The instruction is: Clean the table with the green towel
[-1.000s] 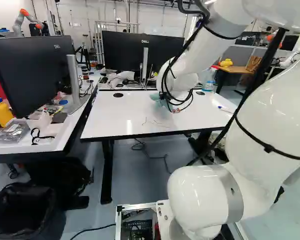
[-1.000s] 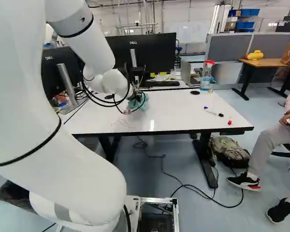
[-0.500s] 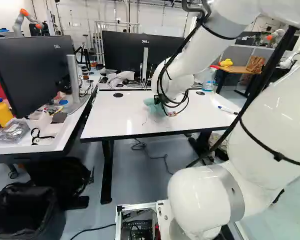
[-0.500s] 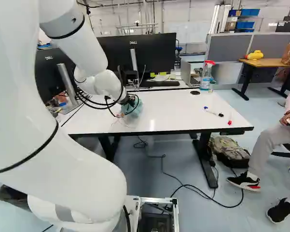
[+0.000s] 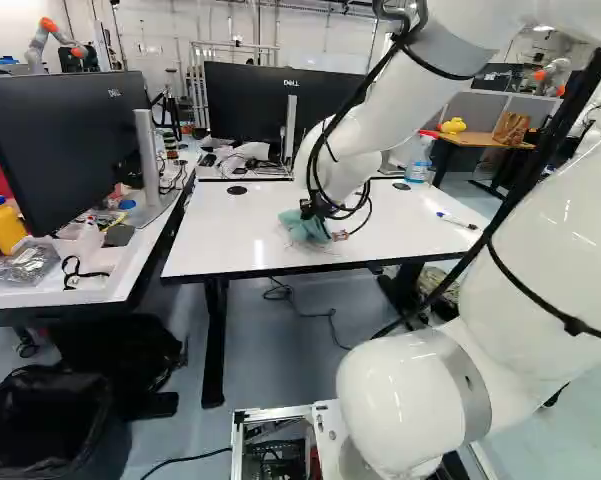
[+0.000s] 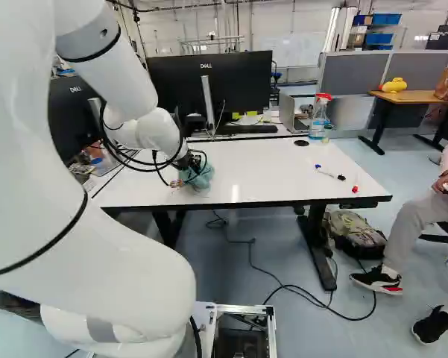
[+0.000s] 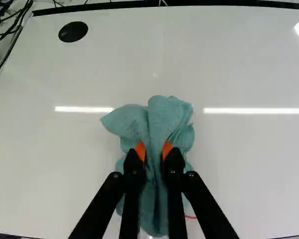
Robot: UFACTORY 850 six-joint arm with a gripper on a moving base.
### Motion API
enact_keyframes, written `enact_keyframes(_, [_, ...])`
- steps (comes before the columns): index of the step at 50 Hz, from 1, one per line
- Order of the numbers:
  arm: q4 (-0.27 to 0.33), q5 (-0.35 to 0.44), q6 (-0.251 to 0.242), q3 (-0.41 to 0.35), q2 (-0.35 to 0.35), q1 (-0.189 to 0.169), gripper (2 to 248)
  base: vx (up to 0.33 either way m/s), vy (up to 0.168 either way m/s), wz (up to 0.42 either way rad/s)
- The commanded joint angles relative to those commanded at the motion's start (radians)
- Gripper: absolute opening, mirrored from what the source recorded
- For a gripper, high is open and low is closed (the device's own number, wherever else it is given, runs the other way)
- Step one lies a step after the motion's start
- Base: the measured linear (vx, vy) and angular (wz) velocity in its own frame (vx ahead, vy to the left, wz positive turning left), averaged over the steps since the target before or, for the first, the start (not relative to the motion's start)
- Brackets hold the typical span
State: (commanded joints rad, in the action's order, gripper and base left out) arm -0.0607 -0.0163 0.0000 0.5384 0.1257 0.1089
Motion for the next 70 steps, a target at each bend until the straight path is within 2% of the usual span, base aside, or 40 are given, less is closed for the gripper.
enact_keyframes(31, [-0.042,-0.142,0.000,0.000,0.000,0.009,55,0.000,0.000,0.000])
enact_keyframes(50, [-0.042,-0.141,0.000,-0.002,0.002,0.009,55,0.000,0.000,0.000])
enact_keyframes(70, [-0.042,-0.141,0.000,-0.093,0.103,0.031,55,0.000,0.000,0.000])
